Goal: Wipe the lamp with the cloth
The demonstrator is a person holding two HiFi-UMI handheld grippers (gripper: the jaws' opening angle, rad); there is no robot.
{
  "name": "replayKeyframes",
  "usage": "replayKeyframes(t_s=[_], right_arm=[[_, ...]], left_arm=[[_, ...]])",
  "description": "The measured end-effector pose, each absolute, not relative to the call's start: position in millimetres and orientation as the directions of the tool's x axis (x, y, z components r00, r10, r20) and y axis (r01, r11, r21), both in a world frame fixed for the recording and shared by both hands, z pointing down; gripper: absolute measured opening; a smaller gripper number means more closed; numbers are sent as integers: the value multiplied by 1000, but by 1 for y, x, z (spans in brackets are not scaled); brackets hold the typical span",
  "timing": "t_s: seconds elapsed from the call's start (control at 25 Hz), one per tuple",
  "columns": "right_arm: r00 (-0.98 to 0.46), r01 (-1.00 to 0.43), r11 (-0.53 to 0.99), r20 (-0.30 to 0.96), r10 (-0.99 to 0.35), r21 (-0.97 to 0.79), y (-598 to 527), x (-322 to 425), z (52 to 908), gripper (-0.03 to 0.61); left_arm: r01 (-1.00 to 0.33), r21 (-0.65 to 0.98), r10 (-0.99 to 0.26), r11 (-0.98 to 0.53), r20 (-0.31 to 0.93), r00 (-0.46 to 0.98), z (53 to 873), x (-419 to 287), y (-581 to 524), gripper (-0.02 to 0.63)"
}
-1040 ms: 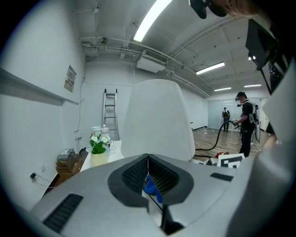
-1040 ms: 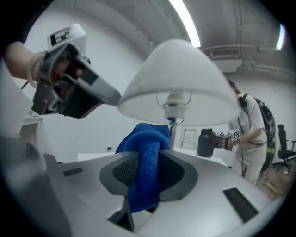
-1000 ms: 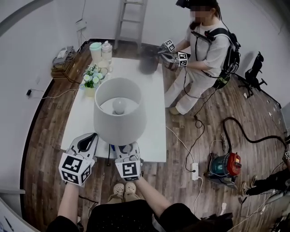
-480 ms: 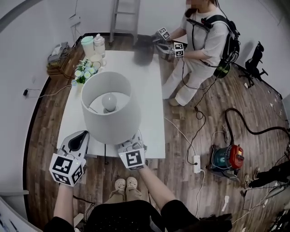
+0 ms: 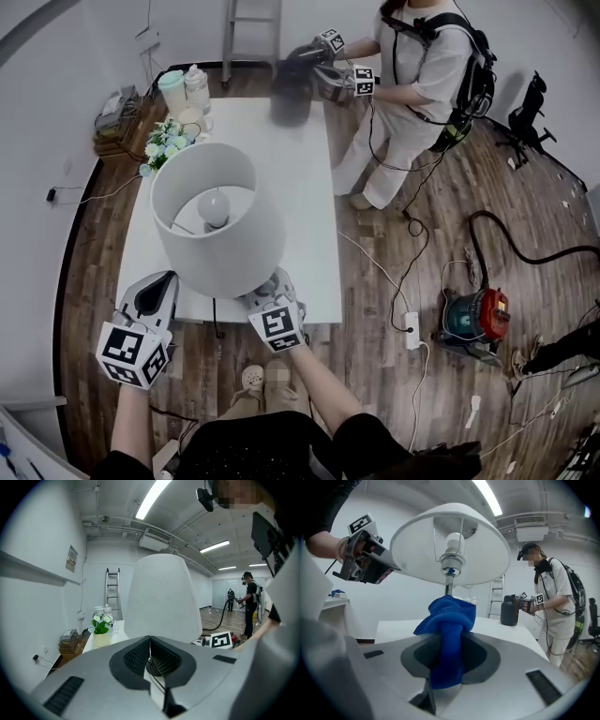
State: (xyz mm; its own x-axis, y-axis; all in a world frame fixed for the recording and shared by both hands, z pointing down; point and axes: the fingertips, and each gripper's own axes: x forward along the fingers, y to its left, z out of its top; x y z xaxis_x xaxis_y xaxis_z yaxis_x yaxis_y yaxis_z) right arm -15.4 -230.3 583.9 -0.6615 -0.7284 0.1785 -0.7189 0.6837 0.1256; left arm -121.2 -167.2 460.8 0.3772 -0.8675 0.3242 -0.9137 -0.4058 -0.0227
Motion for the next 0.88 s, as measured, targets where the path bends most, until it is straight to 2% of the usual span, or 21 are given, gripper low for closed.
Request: replayKeyframes(t_s=[0.16, 0.36, 0.48, 0.56, 0.68, 0.76, 0.88], right_arm=[[-698, -686, 720, 188, -691, 104, -231, -15, 579, 104], [-750, -661, 750, 7, -661, -28, -258, 26, 536, 105], [-811, -583, 810, -6, -584, -70, -294, 46, 526, 105], [-885, -462, 879, -9, -466, -115, -311, 45, 523, 106], [-979, -192, 961, -35, -203, -198, -315, 31, 522, 106], [-999, -33, 977, -28, -40, -209, -310, 19, 526, 104], [-989, 124, 968, -107, 103, -218, -311, 2, 520, 105]], left_arm=[[-916, -28, -870, -400, 327, 369, 462, -122, -168, 11], [-913, -42, -865, -405, 340, 369, 464, -121, -167, 11], [-908, -56, -860, -416, 349, 373, 463, -120, -168, 11], [-907, -58, -859, -417, 351, 372, 463, -121, -168, 11], [-905, -61, -856, -421, 356, 375, 462, -120, -168, 11], [-902, -64, -852, -427, 364, 377, 461, -119, -168, 11], [-903, -72, -850, -424, 375, 369, 460, -119, -168, 11]])
